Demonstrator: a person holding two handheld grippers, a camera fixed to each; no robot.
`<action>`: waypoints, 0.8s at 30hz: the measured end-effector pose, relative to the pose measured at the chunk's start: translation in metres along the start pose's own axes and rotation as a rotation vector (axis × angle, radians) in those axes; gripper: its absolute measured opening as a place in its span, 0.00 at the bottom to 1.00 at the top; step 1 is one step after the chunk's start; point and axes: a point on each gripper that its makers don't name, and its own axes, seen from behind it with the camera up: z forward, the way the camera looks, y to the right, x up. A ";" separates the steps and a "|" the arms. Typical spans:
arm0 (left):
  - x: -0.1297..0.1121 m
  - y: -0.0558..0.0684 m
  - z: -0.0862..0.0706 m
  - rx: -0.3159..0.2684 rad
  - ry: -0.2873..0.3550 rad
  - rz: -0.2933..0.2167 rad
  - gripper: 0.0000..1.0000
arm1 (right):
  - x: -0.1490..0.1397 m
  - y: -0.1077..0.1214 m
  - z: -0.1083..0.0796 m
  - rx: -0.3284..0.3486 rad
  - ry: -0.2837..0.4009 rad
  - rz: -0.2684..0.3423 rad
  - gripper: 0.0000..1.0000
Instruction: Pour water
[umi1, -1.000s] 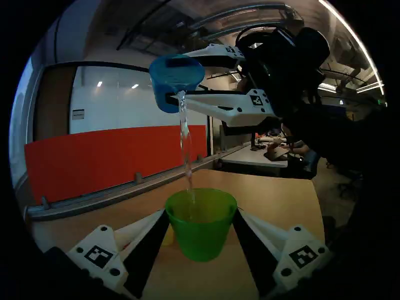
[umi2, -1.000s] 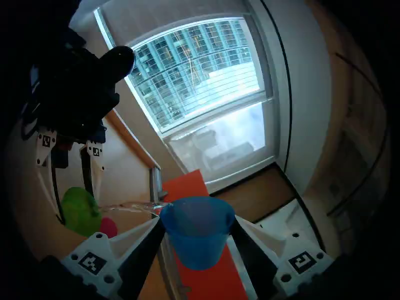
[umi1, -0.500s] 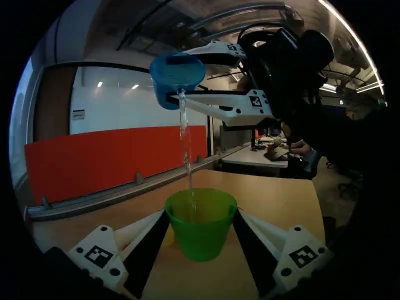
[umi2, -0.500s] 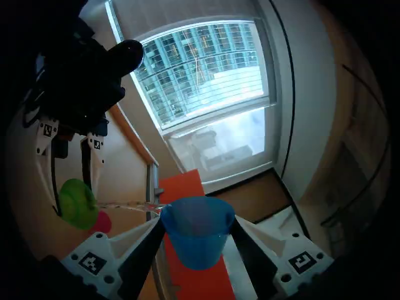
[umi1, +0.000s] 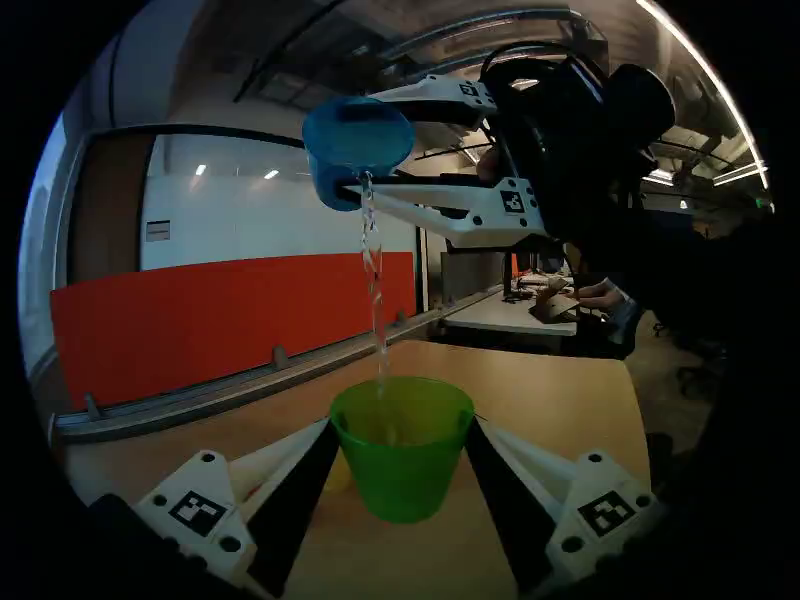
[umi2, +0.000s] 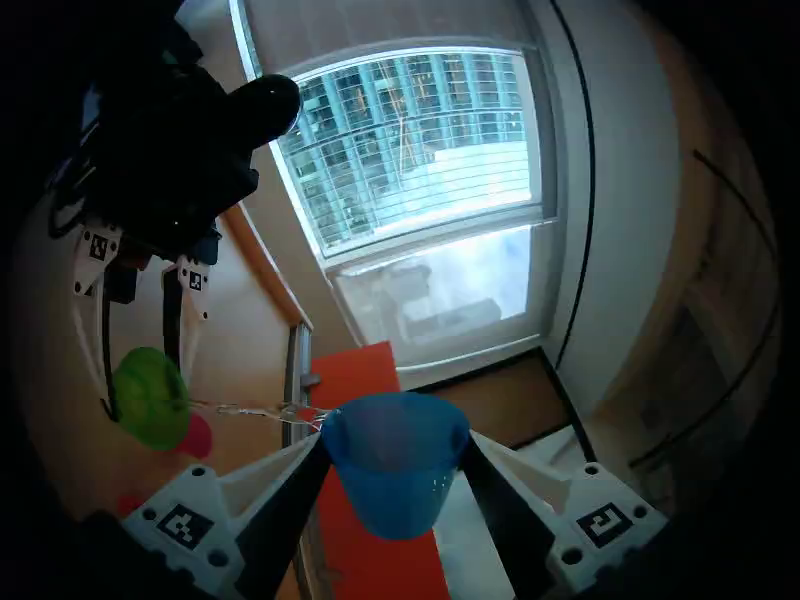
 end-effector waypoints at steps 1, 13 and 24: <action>0.000 0.000 0.000 0.000 0.000 0.000 0.86 | 0.000 0.000 0.000 -0.001 0.000 -0.005 0.90; 0.000 0.001 -0.001 0.000 0.002 -0.001 0.86 | 0.002 0.005 0.002 -0.011 -0.006 -0.066 0.90; 0.001 -0.001 -0.001 0.002 0.005 -0.002 0.86 | 0.004 0.008 0.002 -0.021 -0.004 -0.117 0.90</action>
